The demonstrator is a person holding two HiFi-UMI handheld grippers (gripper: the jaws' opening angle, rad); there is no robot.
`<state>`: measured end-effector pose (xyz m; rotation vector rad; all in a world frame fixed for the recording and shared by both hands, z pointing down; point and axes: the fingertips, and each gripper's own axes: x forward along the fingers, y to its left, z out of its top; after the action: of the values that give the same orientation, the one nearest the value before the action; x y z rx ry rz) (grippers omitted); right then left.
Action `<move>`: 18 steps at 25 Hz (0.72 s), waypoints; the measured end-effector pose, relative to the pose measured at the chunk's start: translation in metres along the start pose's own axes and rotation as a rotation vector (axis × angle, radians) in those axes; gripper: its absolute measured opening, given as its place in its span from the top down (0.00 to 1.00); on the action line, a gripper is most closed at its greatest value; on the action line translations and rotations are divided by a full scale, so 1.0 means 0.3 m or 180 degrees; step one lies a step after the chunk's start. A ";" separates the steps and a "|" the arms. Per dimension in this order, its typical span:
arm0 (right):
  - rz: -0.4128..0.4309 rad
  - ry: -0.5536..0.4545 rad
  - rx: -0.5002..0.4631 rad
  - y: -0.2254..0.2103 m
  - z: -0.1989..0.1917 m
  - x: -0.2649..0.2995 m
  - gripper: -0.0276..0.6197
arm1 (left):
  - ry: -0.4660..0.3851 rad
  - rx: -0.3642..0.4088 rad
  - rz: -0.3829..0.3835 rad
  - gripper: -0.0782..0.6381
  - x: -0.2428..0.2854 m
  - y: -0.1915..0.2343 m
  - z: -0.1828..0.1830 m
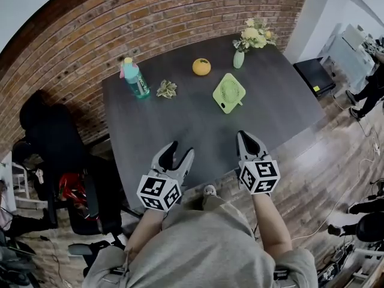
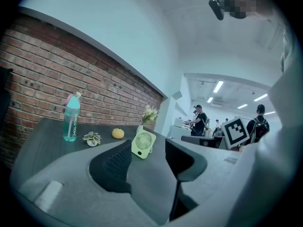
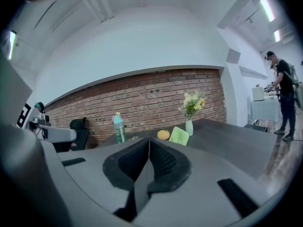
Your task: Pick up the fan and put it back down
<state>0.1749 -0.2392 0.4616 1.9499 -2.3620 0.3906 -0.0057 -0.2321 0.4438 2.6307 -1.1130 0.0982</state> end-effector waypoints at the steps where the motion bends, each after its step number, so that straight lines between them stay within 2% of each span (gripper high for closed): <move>1: 0.0008 -0.0013 0.0013 0.021 -0.005 -0.027 0.95 | -0.0003 0.0003 -0.0010 0.58 -0.021 -0.009 -0.007; 10: 0.0039 -0.0112 0.0119 0.209 -0.060 -0.263 0.95 | -0.0044 -0.0028 0.0049 0.71 -0.255 -0.079 -0.080; 18: 0.0144 -0.0175 -0.0009 0.378 -0.095 -0.446 0.95 | -0.0082 -0.0014 0.0100 0.78 -0.435 -0.139 -0.129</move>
<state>0.0881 -0.0850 0.4441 1.9335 -2.4424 0.3402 -0.0657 -0.1031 0.4489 2.6183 -1.1620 0.0684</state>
